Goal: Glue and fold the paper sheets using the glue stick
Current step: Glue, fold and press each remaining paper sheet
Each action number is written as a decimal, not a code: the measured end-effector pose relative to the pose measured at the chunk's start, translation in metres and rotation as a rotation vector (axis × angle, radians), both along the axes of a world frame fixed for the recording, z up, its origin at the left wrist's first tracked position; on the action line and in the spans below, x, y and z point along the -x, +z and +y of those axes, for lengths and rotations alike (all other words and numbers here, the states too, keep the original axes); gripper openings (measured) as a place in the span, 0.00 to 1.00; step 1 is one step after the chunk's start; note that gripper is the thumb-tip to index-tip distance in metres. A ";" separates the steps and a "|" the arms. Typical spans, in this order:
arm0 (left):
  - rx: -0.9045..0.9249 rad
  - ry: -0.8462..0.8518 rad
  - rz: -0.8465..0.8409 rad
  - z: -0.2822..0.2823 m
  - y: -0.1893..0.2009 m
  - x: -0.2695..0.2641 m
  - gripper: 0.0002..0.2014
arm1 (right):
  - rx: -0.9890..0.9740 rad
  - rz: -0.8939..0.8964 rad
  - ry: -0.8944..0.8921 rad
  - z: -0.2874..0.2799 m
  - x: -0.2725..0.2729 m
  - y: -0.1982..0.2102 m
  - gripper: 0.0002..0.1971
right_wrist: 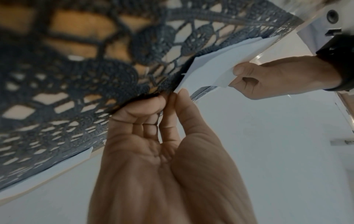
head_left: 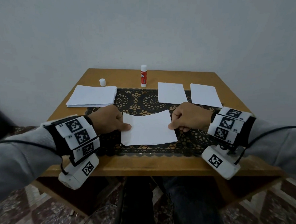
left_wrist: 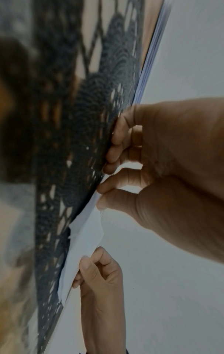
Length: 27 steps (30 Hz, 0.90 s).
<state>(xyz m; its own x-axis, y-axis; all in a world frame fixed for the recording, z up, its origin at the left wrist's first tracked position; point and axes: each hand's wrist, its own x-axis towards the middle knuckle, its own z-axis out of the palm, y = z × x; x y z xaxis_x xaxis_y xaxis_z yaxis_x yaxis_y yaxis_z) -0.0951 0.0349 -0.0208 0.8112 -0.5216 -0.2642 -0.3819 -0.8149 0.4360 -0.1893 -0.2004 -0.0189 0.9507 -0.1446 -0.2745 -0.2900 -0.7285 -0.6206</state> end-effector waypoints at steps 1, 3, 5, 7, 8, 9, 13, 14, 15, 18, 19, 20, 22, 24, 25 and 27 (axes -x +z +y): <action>0.000 0.000 -0.004 0.000 0.000 0.001 0.20 | 0.005 -0.003 0.004 0.000 0.000 0.000 0.13; 0.000 -0.003 -0.007 0.000 0.000 0.001 0.19 | 0.016 -0.005 0.009 0.001 0.000 0.000 0.14; -0.005 -0.002 -0.002 0.000 0.001 0.001 0.18 | 0.037 -0.006 0.013 0.001 -0.001 0.000 0.13; -0.005 0.001 0.003 0.000 0.000 0.000 0.18 | 0.064 -0.005 0.023 0.002 -0.002 -0.001 0.11; -0.007 -0.001 0.000 0.000 0.000 0.000 0.18 | 0.082 -0.006 0.031 0.002 -0.002 -0.001 0.10; -0.013 -0.005 -0.009 -0.001 0.000 0.000 0.18 | 0.104 -0.008 0.043 0.003 -0.002 -0.001 0.10; -0.071 -0.024 -0.079 -0.005 0.001 0.002 0.16 | 0.210 -0.028 0.077 0.007 -0.003 0.000 0.12; -0.098 -0.025 -0.109 -0.006 0.002 0.003 0.15 | 0.246 -0.029 0.085 0.009 -0.003 0.001 0.12; -0.130 -0.027 -0.151 -0.007 0.003 0.005 0.15 | 0.290 -0.031 0.090 0.011 -0.003 0.002 0.12; -0.223 -0.098 -0.344 -0.007 0.001 0.014 0.27 | 0.543 -0.099 0.152 0.021 0.005 0.004 0.11; -0.264 -0.158 -0.408 -0.007 0.000 0.017 0.33 | 0.654 -0.140 0.212 0.026 0.010 0.004 0.10; -0.313 -0.229 -0.436 -0.008 -0.002 0.022 0.37 | 0.738 -0.164 0.286 0.033 0.014 0.004 0.11; -0.429 -0.364 -0.340 -0.010 -0.002 0.028 0.38 | 0.775 -0.096 0.454 0.051 0.024 0.002 0.18; -0.528 -0.433 -0.180 -0.010 -0.003 0.028 0.37 | 0.705 0.062 0.616 0.069 0.035 0.000 0.27; -0.551 -0.453 -0.141 -0.009 -0.003 0.026 0.36 | 0.672 0.130 0.685 0.074 0.042 -0.001 0.33; -0.575 -0.482 -0.120 -0.006 -0.004 0.023 0.37 | 0.655 0.214 0.758 0.075 0.054 0.001 0.42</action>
